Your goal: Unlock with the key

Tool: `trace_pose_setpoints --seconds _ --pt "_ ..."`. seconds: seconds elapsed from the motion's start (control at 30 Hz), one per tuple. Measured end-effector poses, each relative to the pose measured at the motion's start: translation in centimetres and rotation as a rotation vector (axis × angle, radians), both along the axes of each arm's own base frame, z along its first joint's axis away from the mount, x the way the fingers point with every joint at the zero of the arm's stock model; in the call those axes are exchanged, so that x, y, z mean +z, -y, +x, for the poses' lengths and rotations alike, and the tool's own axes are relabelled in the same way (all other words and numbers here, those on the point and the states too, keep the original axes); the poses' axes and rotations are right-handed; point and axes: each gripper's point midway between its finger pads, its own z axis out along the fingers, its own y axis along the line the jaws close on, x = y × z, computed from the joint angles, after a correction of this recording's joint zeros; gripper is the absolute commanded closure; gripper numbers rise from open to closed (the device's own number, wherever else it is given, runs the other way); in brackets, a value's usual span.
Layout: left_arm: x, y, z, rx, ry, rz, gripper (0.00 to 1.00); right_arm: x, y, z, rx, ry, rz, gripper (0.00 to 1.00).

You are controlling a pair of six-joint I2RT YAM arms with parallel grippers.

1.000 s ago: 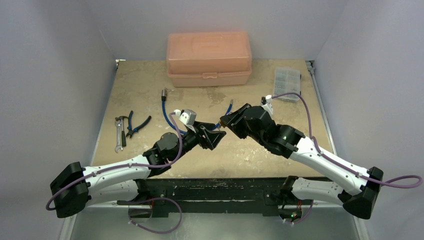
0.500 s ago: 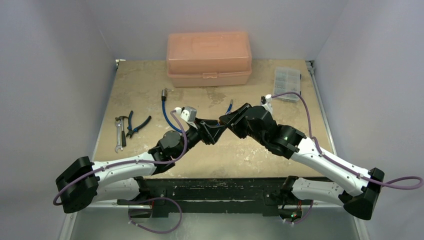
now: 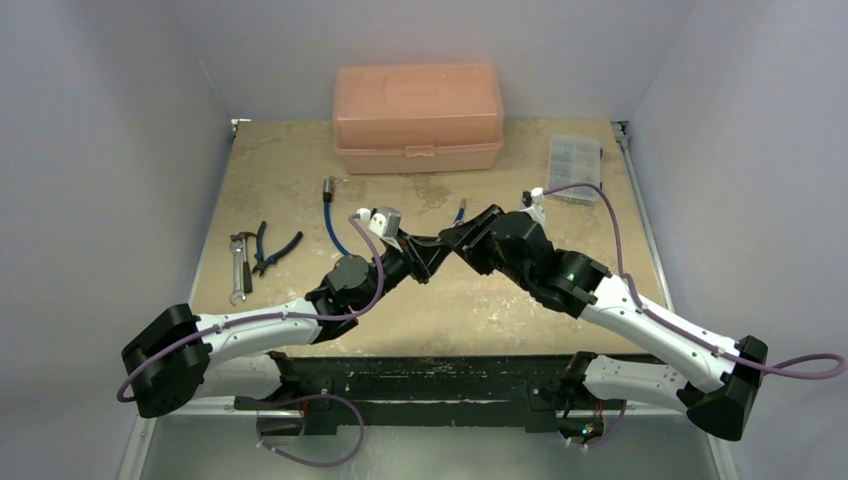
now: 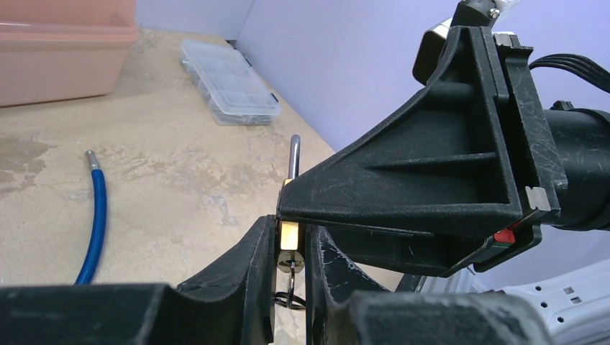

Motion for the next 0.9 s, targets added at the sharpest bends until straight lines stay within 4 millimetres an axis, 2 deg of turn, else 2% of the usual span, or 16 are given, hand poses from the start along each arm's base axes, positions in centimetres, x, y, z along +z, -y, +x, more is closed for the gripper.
trace_pose_setpoints --seconds 0.03,0.07,0.1,0.17,0.2,0.23,0.27,0.47,0.7,0.9 --pt "0.0 0.0 0.0 0.000 0.000 0.001 1.00 0.0 0.0 0.0 0.002 0.004 0.000 0.99" --pt "0.0 0.0 0.0 0.000 0.000 0.000 1.00 0.0 0.0 0.0 0.004 0.011 0.000 0.88" --pt "0.0 0.0 0.0 -0.002 0.000 0.001 1.00 0.0 0.1 0.0 0.009 0.018 0.000 0.72" --pt "0.0 0.1 -0.1 -0.006 0.000 0.002 1.00 0.0 0.1 -0.1 0.018 0.036 0.004 0.31" --pt "-0.1 0.1 -0.1 -0.008 -0.001 0.005 1.00 -0.1 0.1 -0.1 0.022 0.042 0.003 0.15" --pt "-0.2 0.1 -0.1 -0.010 -0.003 0.007 1.00 -0.1 0.0 -0.2 0.031 0.050 0.001 0.05" --pt "-0.3 0.1 -0.1 -0.010 -0.006 0.011 1.00 -0.1 -0.2 -0.3 0.051 0.057 -0.003 0.02" --pt "-0.3 -0.3 -0.5 -0.022 -0.011 0.032 1.00 -0.1 -0.2 -0.5 0.084 0.096 -0.048 0.03" --pt "-0.8 -0.2 -1.4 -0.068 -0.005 0.073 1.00 -2.0 0.8 -0.1 0.033 0.046 -0.125 0.10" --pt "-1.3 0.1 -2.0 -0.112 -0.004 0.097 1.00 -2.1 1.3 0.3 -0.005 0.034 -0.141 0.22"
